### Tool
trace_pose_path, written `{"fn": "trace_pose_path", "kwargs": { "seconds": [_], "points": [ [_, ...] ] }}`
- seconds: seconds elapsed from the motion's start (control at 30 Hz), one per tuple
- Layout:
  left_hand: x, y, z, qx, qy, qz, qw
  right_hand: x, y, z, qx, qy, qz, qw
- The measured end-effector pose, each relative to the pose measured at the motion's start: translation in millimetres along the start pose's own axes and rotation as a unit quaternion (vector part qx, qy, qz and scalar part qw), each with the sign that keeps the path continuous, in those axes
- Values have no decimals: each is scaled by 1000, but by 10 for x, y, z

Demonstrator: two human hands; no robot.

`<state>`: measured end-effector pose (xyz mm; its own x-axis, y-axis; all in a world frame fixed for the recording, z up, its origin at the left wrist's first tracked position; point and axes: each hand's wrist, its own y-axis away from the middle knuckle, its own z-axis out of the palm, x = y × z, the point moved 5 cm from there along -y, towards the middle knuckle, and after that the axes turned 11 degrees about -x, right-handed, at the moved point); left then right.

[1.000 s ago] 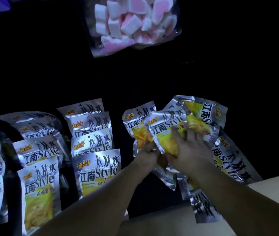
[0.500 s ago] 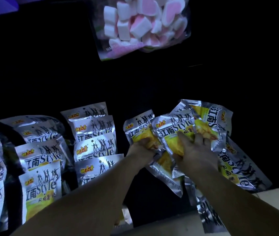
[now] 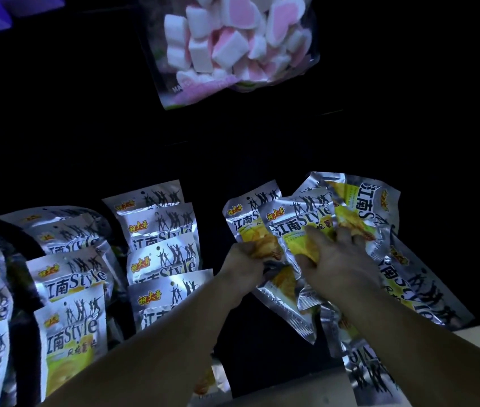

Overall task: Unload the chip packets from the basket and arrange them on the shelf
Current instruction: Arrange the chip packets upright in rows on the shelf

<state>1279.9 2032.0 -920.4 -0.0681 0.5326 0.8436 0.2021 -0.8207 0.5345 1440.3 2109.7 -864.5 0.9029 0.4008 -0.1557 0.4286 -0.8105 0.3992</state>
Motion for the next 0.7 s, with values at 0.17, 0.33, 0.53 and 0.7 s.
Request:
{"fn": "trace_pose_path", "kwargs": {
  "seconds": [0.17, 0.33, 0.53, 0.7],
  "points": [
    [5, 48, -43, 44, 28, 27, 998, -23, 20, 11, 11, -2, 1, 1000],
    [21, 74, -123, 101, 12, 48, 994, -33, 37, 31, 34, 0, 6, 999],
    [40, -70, -190, 113, -49, 32, 992, -22, 28, 51, 47, -22, 4, 999],
    [107, -155, -265, 110, -130, 33, 985, -126, 67, -117, 105, -13, -9, 994]
  ]
}}
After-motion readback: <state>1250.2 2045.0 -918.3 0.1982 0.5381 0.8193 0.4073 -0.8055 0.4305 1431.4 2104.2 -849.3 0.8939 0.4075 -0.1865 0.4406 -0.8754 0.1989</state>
